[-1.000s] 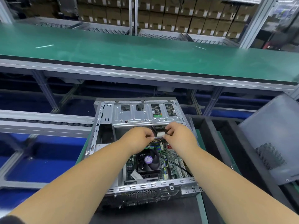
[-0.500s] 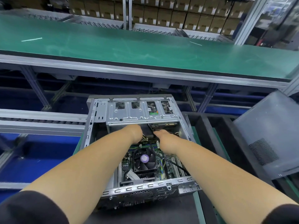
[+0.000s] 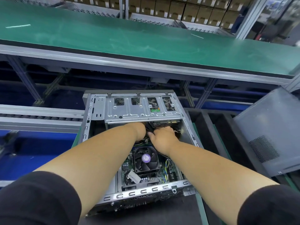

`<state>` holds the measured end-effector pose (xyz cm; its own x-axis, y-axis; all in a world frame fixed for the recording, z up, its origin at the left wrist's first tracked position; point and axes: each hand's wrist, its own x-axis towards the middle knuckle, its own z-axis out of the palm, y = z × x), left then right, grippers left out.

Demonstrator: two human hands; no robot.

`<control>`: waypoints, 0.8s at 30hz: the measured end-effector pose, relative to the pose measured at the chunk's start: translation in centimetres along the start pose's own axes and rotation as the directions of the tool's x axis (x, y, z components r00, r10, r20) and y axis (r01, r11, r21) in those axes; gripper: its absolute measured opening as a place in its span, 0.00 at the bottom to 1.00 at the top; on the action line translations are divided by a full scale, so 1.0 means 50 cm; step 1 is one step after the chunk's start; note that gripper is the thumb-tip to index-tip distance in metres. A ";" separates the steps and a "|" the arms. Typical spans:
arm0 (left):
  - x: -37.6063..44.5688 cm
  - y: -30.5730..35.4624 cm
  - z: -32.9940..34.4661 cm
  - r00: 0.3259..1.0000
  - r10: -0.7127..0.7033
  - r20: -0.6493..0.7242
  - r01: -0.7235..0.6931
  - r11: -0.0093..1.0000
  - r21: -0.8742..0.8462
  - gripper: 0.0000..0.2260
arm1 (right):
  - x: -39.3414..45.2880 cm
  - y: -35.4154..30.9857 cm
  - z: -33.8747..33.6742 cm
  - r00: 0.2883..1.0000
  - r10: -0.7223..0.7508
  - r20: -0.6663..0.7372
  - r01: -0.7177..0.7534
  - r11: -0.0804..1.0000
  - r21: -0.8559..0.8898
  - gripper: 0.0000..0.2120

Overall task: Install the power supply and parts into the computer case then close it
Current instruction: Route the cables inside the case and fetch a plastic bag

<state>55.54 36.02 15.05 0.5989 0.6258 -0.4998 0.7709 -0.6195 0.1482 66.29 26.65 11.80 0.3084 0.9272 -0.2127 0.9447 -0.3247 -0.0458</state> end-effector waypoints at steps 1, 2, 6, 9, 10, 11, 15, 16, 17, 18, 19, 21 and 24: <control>0.002 0.000 0.002 1.000 -0.006 0.005 0.006 1.000 0.005 0.11 | 0.003 -0.005 0.003 1.000 0.028 0.002 -0.028 0.999 -0.018 0.26; 0.005 -0.002 0.007 1.000 -0.006 -0.001 0.006 1.000 0.013 0.09 | 0.008 -0.011 0.004 0.998 0.059 0.019 -0.058 0.997 -0.044 0.27; 0.023 -0.016 0.016 0.999 0.027 -0.037 -0.027 1.000 0.011 0.15 | 0.039 -0.022 -0.007 0.985 0.113 0.128 -0.108 0.993 -0.052 0.16; 0.032 -0.021 0.019 0.998 0.034 -0.055 -0.034 0.999 0.014 0.13 | 0.039 -0.007 0.000 0.989 0.070 0.129 -0.088 0.986 0.143 0.18; 0.034 -0.021 0.018 0.998 0.032 -0.061 -0.032 0.999 -0.006 0.11 | 0.036 -0.003 0.003 0.990 0.056 0.127 -0.083 0.973 0.218 0.19; 0.035 -0.021 0.017 0.998 0.025 -0.065 -0.027 0.999 -0.029 0.12 | 0.034 0.001 0.004 0.989 0.061 0.131 -0.097 0.954 0.282 0.20; 0.025 -0.014 0.009 0.998 0.013 -0.062 -0.018 0.996 -0.082 0.15 | 0.053 0.014 0.004 0.964 0.188 0.190 -0.243 0.911 0.333 0.19; 0.026 -0.013 0.009 0.998 0.018 -0.063 -0.023 0.996 -0.085 0.15 | 0.056 0.014 0.004 0.965 0.189 0.181 -0.236 0.927 0.290 0.19; 0.026 -0.013 0.008 0.998 0.023 -0.061 -0.028 0.997 -0.077 0.16 | 0.059 0.013 0.005 0.969 0.182 0.166 -0.219 0.947 0.237 0.19; 0.026 -0.013 0.010 0.998 0.028 -0.058 -0.031 0.998 -0.063 0.16 | 0.062 0.013 0.008 0.973 0.175 0.148 -0.200 0.964 0.175 0.18; 0.026 -0.014 0.011 0.998 0.029 -0.050 -0.032 0.998 -0.051 0.16 | 0.065 0.014 0.011 0.977 0.170 0.127 -0.185 0.976 0.113 0.18; 0.021 -0.017 0.010 0.999 0.040 -0.034 -0.040 0.999 -0.001 0.14 | 0.070 0.015 0.018 0.983 0.159 0.088 -0.162 0.986 0.030 0.18; 0.015 -0.020 0.008 0.999 0.036 -0.003 -0.035 0.998 0.061 0.12 | 0.078 0.020 0.027 0.985 0.149 0.085 -0.148 0.989 -0.024 0.17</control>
<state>55.15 36.91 14.20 0.6265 0.6046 -0.4918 0.7346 -0.6690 0.1133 68.26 29.70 9.63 0.4353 0.8490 -0.2995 0.8912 -0.4534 0.0099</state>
